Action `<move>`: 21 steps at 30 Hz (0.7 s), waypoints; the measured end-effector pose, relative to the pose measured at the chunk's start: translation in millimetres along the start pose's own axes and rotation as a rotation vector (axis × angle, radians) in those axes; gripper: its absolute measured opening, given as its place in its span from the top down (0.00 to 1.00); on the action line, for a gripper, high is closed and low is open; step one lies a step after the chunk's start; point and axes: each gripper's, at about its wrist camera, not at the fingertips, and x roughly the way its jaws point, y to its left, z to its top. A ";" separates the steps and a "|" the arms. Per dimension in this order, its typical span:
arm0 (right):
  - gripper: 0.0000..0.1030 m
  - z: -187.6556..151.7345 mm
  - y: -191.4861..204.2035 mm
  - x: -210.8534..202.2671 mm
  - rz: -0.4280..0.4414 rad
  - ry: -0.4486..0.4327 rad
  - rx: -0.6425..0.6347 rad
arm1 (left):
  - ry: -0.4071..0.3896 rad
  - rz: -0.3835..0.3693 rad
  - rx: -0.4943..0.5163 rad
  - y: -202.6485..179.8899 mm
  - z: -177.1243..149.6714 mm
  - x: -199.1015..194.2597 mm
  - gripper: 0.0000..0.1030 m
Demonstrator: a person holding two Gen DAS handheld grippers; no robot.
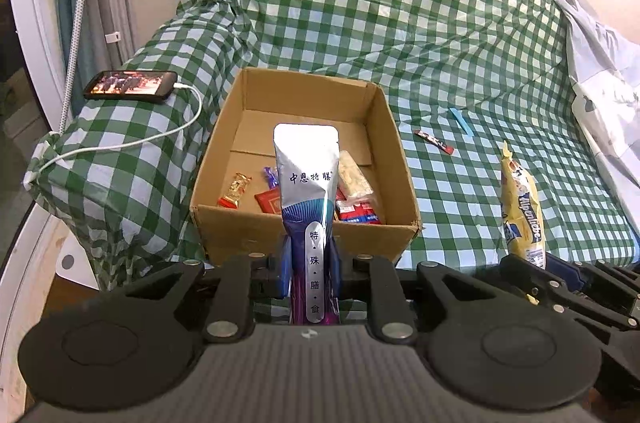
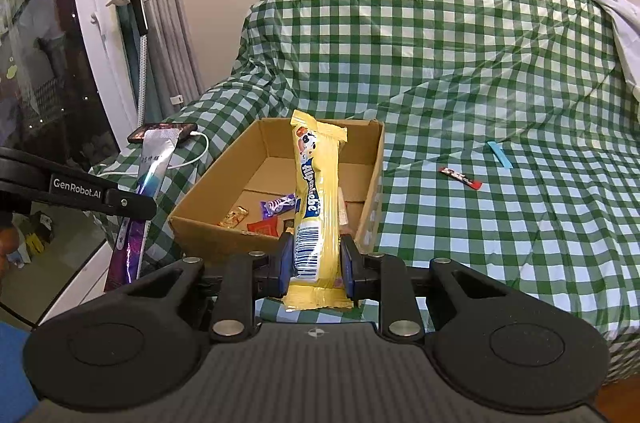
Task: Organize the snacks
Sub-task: 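Carry the purple pouch and yellow candy bar over the box with both grippers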
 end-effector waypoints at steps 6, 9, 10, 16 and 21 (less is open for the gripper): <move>0.75 0.0 -3.1 4.6 -0.006 0.029 0.002 | 0.018 -0.006 -0.001 1.1 -1.4 6.3 0.79; 0.75 -0.9 -2.7 7.2 -0.004 0.039 -0.003 | 0.030 -0.008 -0.003 2.0 -1.6 10.6 0.79; 0.75 -0.7 -2.5 8.8 -0.004 0.044 -0.004 | 0.035 -0.008 -0.005 2.4 -1.9 12.5 0.79; 0.75 -1.3 -3.1 15.0 -0.005 0.066 -0.006 | 0.054 -0.011 -0.009 4.6 -1.1 20.8 0.79; 0.75 -1.5 -4.6 23.1 -0.003 0.089 -0.008 | 0.077 -0.010 -0.015 7.0 0.4 30.5 0.79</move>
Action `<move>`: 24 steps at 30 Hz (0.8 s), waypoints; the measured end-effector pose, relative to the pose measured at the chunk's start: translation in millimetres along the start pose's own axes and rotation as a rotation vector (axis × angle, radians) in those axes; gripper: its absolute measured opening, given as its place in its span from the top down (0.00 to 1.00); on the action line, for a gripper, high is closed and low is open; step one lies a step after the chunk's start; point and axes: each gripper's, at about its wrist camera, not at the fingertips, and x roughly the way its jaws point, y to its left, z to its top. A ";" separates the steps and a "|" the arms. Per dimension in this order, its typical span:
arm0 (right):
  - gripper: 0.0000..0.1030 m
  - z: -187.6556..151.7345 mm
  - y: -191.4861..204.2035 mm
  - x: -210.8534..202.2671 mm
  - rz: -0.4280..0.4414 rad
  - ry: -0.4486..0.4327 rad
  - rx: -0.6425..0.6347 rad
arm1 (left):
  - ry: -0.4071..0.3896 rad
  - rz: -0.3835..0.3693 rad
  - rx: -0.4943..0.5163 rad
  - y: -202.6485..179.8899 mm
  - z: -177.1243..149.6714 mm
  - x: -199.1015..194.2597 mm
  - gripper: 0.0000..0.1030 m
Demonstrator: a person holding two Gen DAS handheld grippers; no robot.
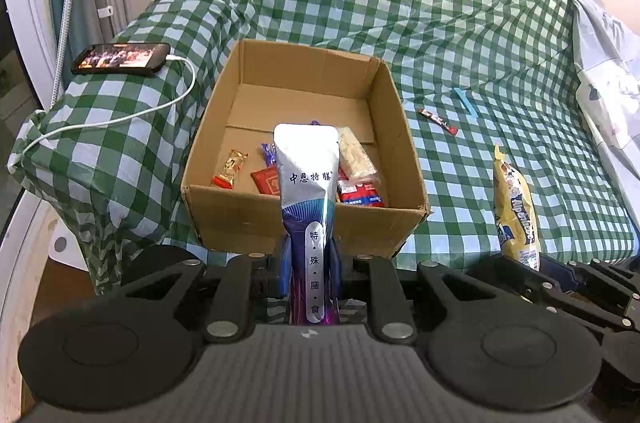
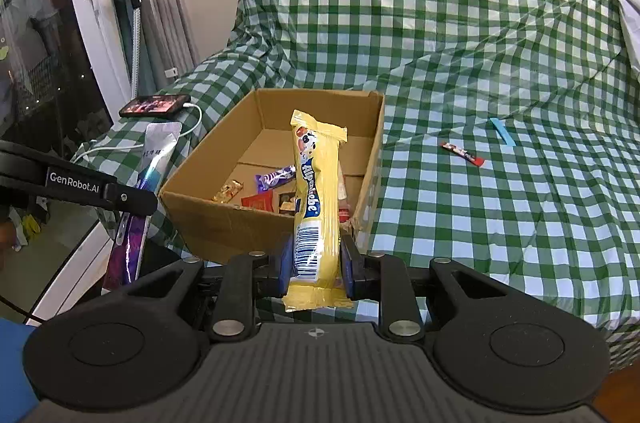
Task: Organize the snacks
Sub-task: 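Carry the purple pouch and yellow candy bar over the box with both grippers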
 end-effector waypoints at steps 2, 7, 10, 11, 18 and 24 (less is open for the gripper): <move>0.75 0.2 -0.1 3.4 0.000 0.010 0.000 | 0.010 0.001 -0.003 0.5 1.1 4.1 0.79; 0.75 1.4 -1.7 13.7 -0.001 0.040 0.002 | 0.037 0.001 -0.006 2.8 4.6 17.4 0.79; 0.75 3.0 -3.4 21.2 -0.006 0.057 0.002 | 0.057 -0.001 -0.011 4.9 8.1 26.7 0.79; 0.75 3.9 -4.1 24.6 -0.007 0.065 0.002 | 0.062 -0.001 -0.012 5.9 9.4 29.9 0.79; 0.75 9.9 -10.1 47.2 -0.024 0.110 0.011 | 0.098 0.001 -0.017 12.7 23.4 54.8 0.79; 0.75 23.8 -18.3 73.4 -0.030 0.146 0.013 | 0.113 0.014 -0.031 23.3 47.5 77.2 0.79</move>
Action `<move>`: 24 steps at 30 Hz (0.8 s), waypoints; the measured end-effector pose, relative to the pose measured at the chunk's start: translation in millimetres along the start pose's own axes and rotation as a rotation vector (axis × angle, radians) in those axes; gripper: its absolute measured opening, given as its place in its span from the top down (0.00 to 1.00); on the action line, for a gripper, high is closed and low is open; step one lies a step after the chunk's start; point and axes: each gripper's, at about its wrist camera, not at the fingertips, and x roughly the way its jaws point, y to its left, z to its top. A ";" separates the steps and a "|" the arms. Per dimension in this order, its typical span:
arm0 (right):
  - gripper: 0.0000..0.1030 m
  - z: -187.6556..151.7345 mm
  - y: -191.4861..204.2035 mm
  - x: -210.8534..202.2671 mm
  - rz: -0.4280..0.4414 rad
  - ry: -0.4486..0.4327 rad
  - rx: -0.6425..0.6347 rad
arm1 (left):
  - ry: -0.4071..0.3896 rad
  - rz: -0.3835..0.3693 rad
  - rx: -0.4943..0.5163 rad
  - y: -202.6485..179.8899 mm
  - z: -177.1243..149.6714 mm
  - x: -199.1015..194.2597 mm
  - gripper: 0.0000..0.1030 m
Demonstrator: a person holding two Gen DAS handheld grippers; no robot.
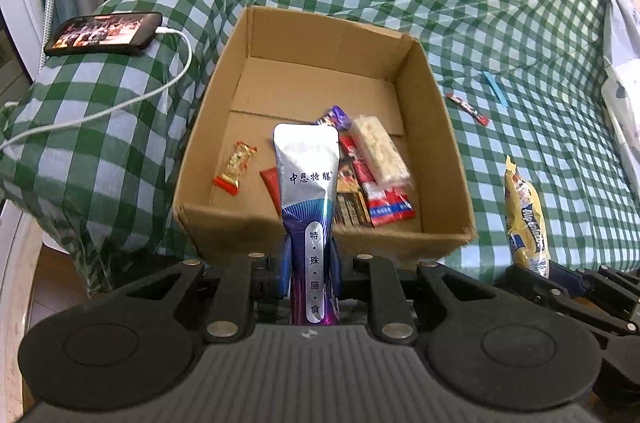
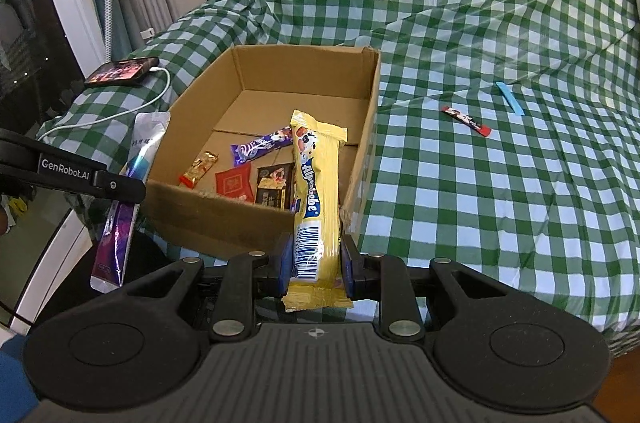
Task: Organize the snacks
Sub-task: 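Carry the purple pouch and yellow candy bar over the box with both grippers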
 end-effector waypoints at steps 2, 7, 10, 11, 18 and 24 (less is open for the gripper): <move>0.75 9.8 -0.1 10.1 0.005 0.008 0.002 | -0.003 0.005 -0.002 2.9 11.7 5.6 0.79; 0.75 34.2 3.6 34.4 0.019 0.004 -0.001 | -0.013 0.011 -0.010 8.5 43.5 22.3 0.79; 0.75 49.0 5.6 50.9 0.030 0.000 -0.005 | -0.015 0.013 -0.010 10.1 60.1 34.3 0.79; 0.75 52.5 6.2 55.9 0.032 0.001 -0.006 | -0.014 0.014 -0.009 10.5 65.3 38.8 0.79; 0.75 74.3 8.3 97.0 0.038 0.023 0.010 | 0.003 0.016 0.002 14.9 90.8 73.9 0.79; 0.75 82.4 9.4 124.2 0.039 0.046 0.015 | 0.016 0.019 0.018 20.5 98.7 96.6 0.79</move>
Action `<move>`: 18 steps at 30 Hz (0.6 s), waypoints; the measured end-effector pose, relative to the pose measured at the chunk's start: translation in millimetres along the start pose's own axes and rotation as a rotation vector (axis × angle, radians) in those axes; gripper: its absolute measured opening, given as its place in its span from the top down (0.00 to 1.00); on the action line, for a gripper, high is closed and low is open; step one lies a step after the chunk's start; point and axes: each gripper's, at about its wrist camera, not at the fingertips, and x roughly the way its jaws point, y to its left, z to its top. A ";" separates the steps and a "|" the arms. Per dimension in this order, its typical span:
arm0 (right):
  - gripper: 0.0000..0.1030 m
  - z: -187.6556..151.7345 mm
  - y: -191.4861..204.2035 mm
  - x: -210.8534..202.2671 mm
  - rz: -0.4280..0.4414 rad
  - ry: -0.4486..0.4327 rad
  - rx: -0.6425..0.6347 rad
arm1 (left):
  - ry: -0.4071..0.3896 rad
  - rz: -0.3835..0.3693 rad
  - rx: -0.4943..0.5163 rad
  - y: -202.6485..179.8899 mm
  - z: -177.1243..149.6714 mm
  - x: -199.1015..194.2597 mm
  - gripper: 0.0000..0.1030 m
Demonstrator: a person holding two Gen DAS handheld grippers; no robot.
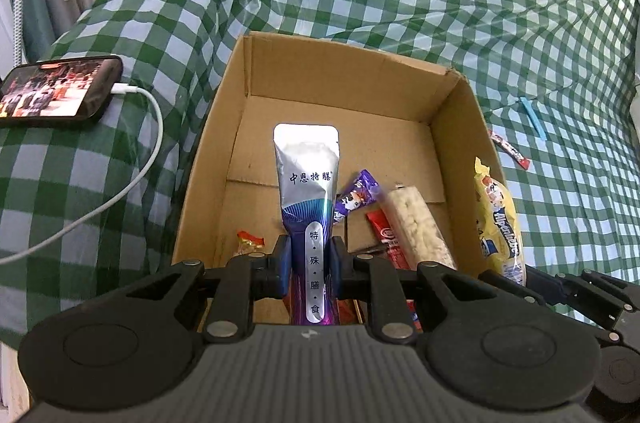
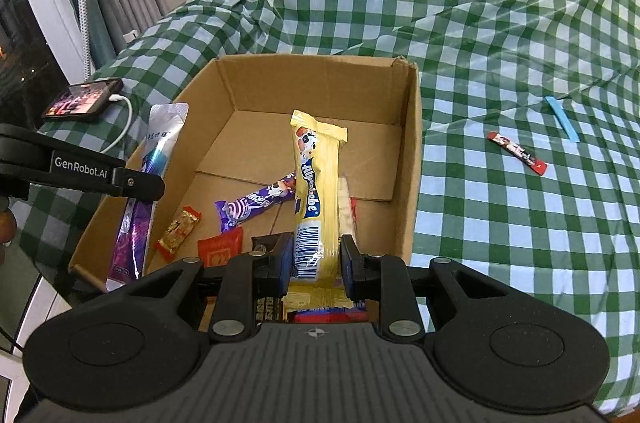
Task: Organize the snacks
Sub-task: 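Carry the purple pouch and yellow candy bar over the box with both grippers, then open both grippers to drop the pouch and candy bar into the box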
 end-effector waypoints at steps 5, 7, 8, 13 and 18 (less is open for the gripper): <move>0.75 3.9 0.6 16.6 0.004 0.016 -0.002 | 0.015 0.004 0.005 0.6 6.5 15.7 0.79; 0.75 5.3 0.9 22.0 0.005 0.021 -0.001 | 0.015 0.015 0.006 0.1 9.7 22.0 0.79; 0.75 5.9 1.1 24.6 0.005 0.023 -0.002 | 0.014 0.024 0.009 -0.2 11.2 25.5 0.79; 0.74 9.2 1.1 34.3 0.005 0.030 -0.007 | 0.027 0.041 0.033 -1.6 18.7 37.4 0.31; 0.28 14.9 -2.0 33.2 0.010 0.035 0.055 | -0.038 0.094 0.003 4.6 12.2 21.4 0.00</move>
